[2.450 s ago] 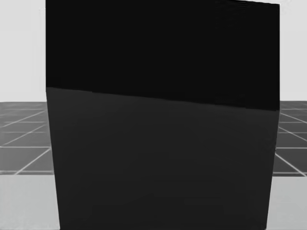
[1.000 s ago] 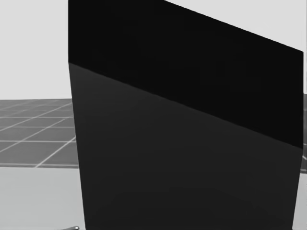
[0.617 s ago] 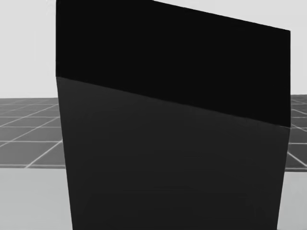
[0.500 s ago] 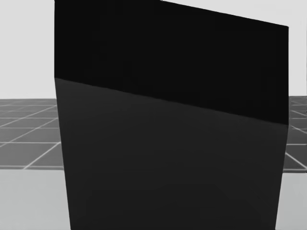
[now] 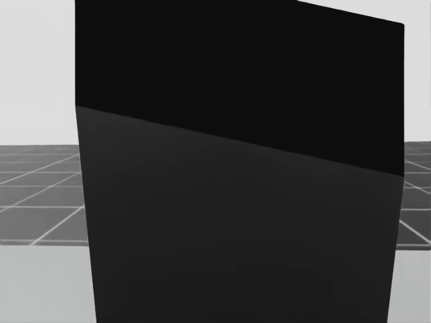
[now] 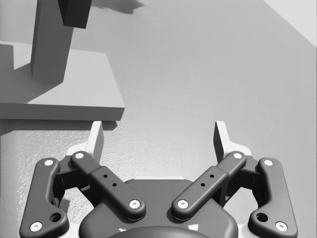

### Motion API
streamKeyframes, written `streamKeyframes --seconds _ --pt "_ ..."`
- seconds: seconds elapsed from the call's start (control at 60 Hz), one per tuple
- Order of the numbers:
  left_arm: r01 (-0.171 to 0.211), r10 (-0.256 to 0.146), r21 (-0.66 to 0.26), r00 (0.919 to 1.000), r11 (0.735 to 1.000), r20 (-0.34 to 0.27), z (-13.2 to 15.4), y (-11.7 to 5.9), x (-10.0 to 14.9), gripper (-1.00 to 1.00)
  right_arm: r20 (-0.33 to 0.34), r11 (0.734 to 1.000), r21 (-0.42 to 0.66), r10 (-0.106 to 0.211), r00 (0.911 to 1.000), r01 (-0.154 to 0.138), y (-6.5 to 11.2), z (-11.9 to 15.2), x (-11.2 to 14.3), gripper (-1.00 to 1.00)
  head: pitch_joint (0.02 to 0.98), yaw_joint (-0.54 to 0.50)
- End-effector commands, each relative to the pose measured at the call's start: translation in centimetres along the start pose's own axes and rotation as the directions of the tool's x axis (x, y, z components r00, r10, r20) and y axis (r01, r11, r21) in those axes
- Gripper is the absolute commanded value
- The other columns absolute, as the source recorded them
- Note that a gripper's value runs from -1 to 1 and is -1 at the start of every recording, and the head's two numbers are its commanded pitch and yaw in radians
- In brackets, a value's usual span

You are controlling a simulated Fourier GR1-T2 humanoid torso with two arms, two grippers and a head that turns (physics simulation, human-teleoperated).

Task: Reach around the screen and pick up the object behind it.

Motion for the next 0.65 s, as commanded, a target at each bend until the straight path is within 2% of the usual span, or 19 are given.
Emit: streamKeyframes --seconds 0.017,0.183,0.317,0.483,0.5,0.55,0.583,0.6,0.633,0.65 --pt "0.076 -0.074 -0.036 0.9957 0.996 0.056 2.1 2.1 3.7 1.00 0.205 1.000 -0.003 0.002 0.9788 -0.001 -0.1 0.0 1.1 -1.00 0.201 0.05" --pt "0.119 -0.123 0.037 0.9852 0.992 0.119 4.5 3.1 7.3 1.00 0.204 1.000 -0.007 0.006 0.9790 -0.004 -0.1 0.0 1.1 -1.00 0.199 0.04" --pt "0.153 -0.165 0.080 0.9687 0.985 0.185 5.8 3.0 10.7 1.00 0.206 1.000 -0.011 0.008 0.9785 -0.006 0.0 0.1 1.1 -1.00 0.198 0.04" --pt "0.205 -0.233 0.132 0.9357 0.970 0.265 7.3 1.9 15.1 1.00 0.203 1.000 -0.019 0.013 0.9792 -0.009 0.0 0.2 0.9 -1.00 0.199 0.04" --pt "0.210 -0.241 0.137 0.9281 0.968 0.284 7.6 1.6 16.0 1.00 0.202 1.000 -0.021 0.013 0.9793 -0.009 0.0 0.2 0.9 -1.00 0.199 0.04" --pt "0.219 -0.255 0.148 0.9198 0.964 0.298 7.8 1.2 16.8 1.00 0.203 1.000 -0.022 0.014 0.9792 -0.010 0.0 0.2 0.9 -1.00 0.199 0.04" --pt "0.230 -0.271 0.160 0.9088 0.960 0.317 8.1 0.7 17.9 1.00 0.203 1.000 -0.023 0.014 0.9790 -0.010 0.0 0.2 0.9 -1.00 0.198 0.04" --pt "0.230 -0.271 0.160 0.9088 0.960 0.317 8.1 0.7 17.9 1.00 0.203 1.000 -0.023 0.014 0.9790 -0.010 0.0 0.2 0.9 -1.00 0.198 0.04" --pt "0.236 -0.282 0.173 0.8978 0.956 0.338 8.4 0.2 19.0 1.00 0.204 1.000 -0.023 0.014 0.9789 -0.010 0.0 0.2 0.9 -1.00 0.197 0.04" --pt "0.236 -0.284 0.175 0.8951 0.956 0.343 8.4 0.1 19.3 1.00 0.204 1.000 -0.023 0.015 0.9788 -0.010 0.0 0.2 0.9 -1.00 0.197 0.04"
